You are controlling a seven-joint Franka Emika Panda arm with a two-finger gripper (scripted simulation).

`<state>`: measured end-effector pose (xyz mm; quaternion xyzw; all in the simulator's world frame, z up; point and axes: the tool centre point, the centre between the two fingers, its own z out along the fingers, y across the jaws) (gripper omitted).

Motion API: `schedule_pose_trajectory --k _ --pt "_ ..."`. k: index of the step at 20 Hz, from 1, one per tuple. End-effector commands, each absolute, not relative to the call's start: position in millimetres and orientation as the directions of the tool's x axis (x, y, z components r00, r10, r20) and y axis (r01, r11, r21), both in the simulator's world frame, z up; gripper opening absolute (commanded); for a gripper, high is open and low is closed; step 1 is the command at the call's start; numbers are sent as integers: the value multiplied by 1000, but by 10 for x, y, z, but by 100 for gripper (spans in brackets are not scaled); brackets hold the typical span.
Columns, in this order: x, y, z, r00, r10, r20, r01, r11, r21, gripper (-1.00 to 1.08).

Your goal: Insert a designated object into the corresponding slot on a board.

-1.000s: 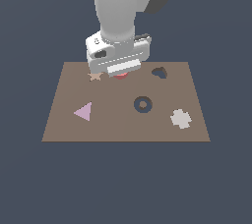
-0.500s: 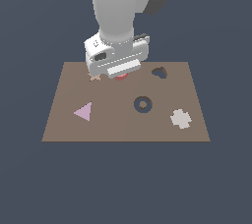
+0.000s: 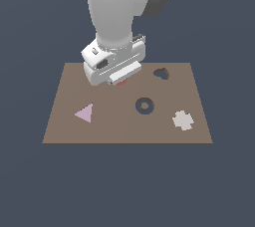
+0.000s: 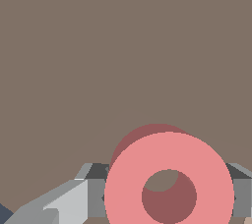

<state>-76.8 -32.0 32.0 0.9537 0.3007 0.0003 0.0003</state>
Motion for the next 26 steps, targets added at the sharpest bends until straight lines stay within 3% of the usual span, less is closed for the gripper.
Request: schedule_pose_trajectory --k 1,15,26 --pt "-704 -341 326 774 634 1 634 -774 1 -100" --pt "-212 -321 357 310 951 0 951 -310 2 -100" --pt "145 -79 381 -175 985 -1 985 175 2 -100"
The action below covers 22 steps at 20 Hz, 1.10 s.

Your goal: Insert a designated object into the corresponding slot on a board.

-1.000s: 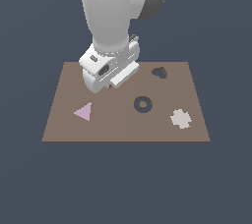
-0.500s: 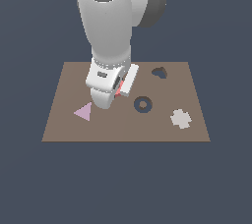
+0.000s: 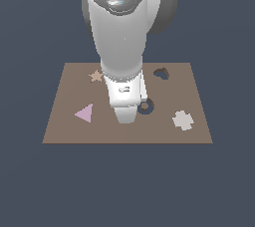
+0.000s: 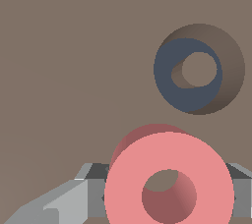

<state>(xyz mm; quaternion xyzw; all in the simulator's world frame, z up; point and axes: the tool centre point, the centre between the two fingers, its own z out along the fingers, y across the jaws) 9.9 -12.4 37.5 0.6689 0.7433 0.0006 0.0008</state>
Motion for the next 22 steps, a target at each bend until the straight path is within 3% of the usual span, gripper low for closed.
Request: schedule_pose_trajectory --k 1,11,22 --pt "171 -47 383 -220 975 -1 975 220 2 -100" --pt "327 278 399 -585 811 -1 811 585 2 -100" --pt "343 511 407 -771 636 -1 636 771 1 -100"
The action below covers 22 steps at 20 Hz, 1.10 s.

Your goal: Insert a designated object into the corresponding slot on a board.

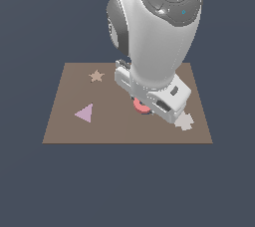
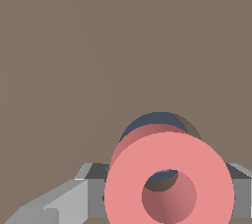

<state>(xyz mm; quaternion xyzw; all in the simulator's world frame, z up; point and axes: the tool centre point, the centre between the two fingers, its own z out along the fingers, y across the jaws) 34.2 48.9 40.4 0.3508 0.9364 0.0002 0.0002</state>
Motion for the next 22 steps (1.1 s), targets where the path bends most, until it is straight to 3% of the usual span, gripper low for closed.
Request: schedule_pose_trajectory --k 1,15,16,22 --pt "342 524 407 -780 626 -1 626 780 0 -100" --pt "328 557 307 -806 592 -1 592 806 0 -100" --pt "328 557 307 -806 592 -1 592 806 0 100" --pt "328 557 307 -806 592 -1 592 806 0 100"
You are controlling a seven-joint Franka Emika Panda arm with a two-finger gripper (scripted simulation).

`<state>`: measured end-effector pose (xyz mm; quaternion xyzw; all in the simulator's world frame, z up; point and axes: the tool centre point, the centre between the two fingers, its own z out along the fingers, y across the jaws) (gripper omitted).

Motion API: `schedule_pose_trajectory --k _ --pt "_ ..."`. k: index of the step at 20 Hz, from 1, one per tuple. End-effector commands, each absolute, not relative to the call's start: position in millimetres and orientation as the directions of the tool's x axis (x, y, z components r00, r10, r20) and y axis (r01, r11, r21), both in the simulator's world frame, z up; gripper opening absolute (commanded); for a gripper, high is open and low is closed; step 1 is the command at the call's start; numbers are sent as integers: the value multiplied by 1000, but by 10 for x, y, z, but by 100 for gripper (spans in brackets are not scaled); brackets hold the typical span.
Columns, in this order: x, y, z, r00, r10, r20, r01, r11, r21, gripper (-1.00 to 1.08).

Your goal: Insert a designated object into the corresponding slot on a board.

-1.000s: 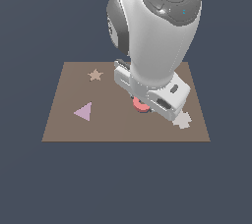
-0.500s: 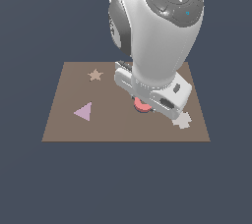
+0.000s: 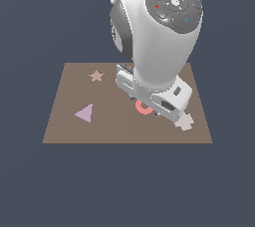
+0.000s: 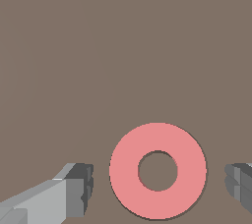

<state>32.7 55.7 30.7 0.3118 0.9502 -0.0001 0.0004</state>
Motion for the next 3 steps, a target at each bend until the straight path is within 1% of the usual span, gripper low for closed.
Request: schedule_pose_trajectory --k 1,3 --pt "328 557 307 -806 592 -1 592 806 0 100" --pt "328 557 307 -806 592 -1 592 806 0 100"
